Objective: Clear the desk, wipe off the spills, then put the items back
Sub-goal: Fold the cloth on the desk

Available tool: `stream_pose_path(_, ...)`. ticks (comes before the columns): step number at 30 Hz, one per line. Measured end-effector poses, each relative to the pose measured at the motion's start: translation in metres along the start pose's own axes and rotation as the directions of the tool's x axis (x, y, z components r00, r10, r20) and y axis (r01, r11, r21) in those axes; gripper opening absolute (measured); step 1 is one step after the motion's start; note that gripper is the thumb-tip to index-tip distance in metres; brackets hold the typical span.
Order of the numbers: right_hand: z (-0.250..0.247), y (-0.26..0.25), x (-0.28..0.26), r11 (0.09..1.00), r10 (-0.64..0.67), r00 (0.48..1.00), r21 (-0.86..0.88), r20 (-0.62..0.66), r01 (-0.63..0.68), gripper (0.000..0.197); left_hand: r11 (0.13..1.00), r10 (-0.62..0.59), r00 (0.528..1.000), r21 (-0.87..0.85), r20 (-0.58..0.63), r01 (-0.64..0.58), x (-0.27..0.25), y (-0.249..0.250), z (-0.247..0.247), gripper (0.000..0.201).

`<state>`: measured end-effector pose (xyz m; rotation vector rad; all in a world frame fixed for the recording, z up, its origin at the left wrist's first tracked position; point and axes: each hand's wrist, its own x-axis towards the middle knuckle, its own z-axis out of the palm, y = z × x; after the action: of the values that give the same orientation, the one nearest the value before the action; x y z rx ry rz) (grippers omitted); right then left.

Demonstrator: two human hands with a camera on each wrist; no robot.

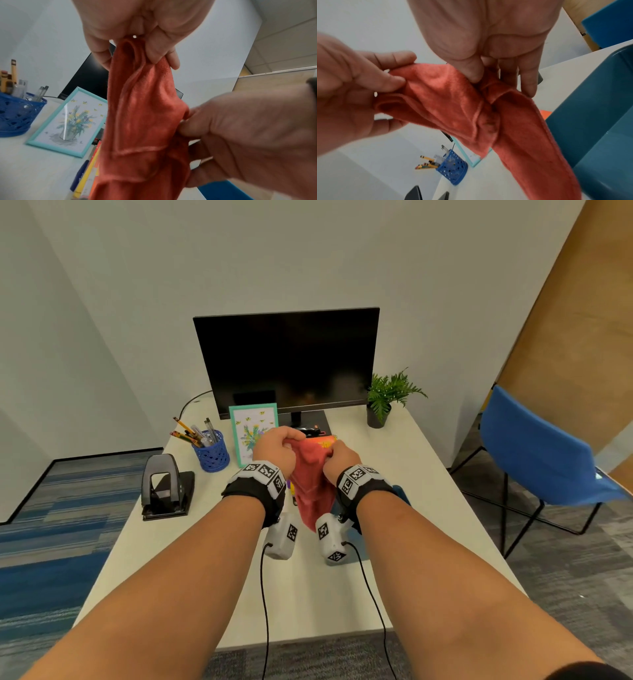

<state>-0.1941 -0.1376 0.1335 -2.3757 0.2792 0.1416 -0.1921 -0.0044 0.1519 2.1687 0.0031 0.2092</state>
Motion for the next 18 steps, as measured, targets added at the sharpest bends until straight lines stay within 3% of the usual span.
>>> stream_pose_path(5,-0.027,0.019,0.001,0.998,-0.032,0.996,0.047,-0.078,0.036,0.031,1.0,-0.003,0.996,0.014,0.086,0.002,-0.01,0.009,0.033,0.039)
stream_pose_path(9,-0.04,0.042,0.003,0.999,0.029,0.999,0.026,-0.037,-0.028,0.029,0.997,-0.041,0.973,0.074,0.226,0.024,-0.02,0.011,0.059,0.038)
stream_pose_path(13,-0.037,0.07,0.006,0.987,0.106,0.994,-0.126,0.03,-0.101,0.025,0.987,-0.137,0.924,0.133,0.358,0.095,-0.024,-0.004,0.084,0.04)
stream_pose_path(18,-0.021,0.095,0.01,0.947,0.218,0.969,-0.264,0.116,-0.182,0.029,0.915,-0.265,0.839,0.397,0.475,0.064,-0.022,-0.023,0.103,0.046)
